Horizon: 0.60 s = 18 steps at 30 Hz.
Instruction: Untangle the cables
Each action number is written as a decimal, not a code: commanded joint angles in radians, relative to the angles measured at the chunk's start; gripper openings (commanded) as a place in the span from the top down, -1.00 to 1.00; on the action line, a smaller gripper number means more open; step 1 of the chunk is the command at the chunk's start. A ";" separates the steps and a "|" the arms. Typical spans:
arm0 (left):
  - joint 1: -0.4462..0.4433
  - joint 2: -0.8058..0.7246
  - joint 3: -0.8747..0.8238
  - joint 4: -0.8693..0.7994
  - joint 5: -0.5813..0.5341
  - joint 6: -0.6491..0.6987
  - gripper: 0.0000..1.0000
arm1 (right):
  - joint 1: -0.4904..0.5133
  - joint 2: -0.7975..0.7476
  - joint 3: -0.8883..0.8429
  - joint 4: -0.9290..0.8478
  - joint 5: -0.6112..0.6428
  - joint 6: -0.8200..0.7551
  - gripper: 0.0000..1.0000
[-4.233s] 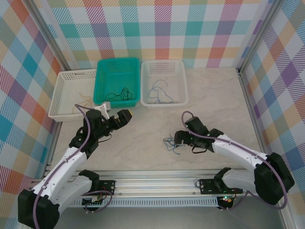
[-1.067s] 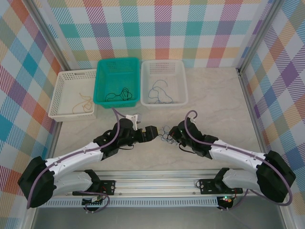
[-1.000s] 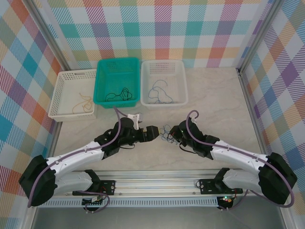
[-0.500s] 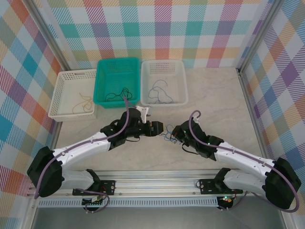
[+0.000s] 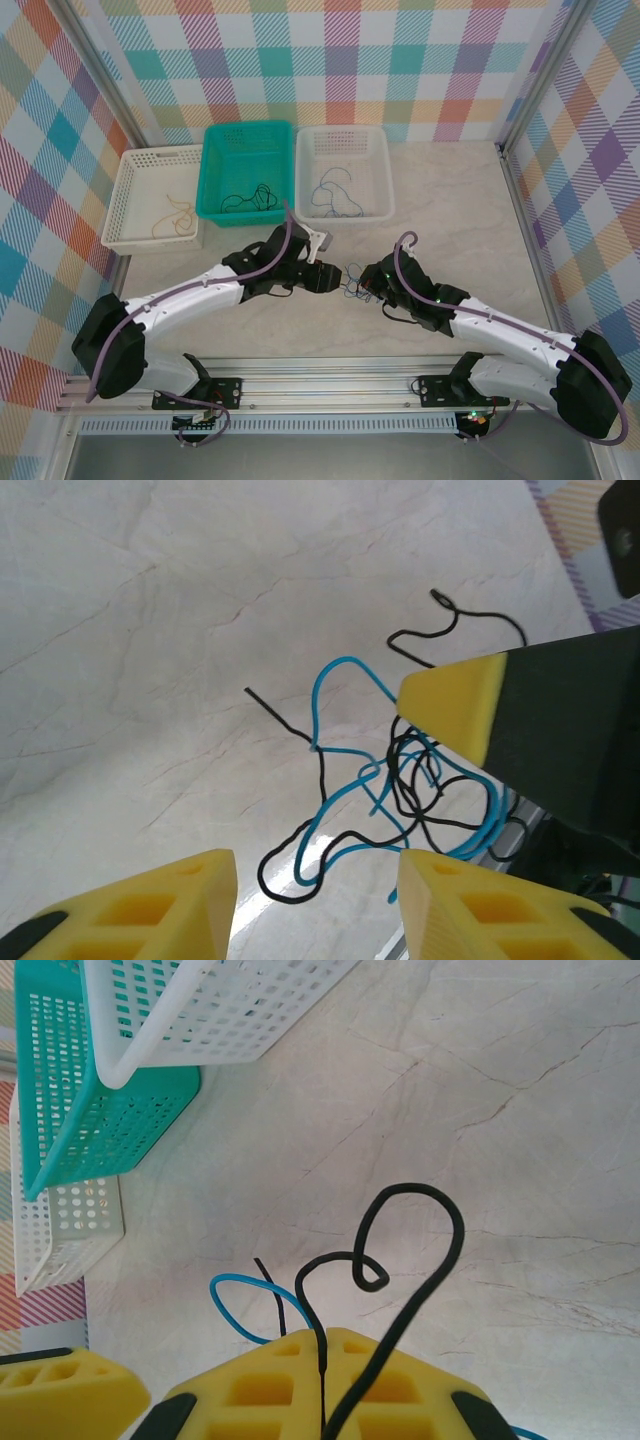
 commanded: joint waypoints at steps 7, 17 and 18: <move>-0.015 0.051 0.062 -0.028 0.011 0.057 0.15 | 0.005 0.001 0.024 0.060 -0.027 -0.047 1.00; -0.015 0.081 0.060 0.003 0.043 0.039 0.36 | 0.004 0.009 0.022 0.068 -0.047 -0.056 1.00; -0.016 0.080 0.061 0.009 0.045 0.035 0.41 | 0.004 0.012 0.021 0.067 -0.047 -0.054 1.00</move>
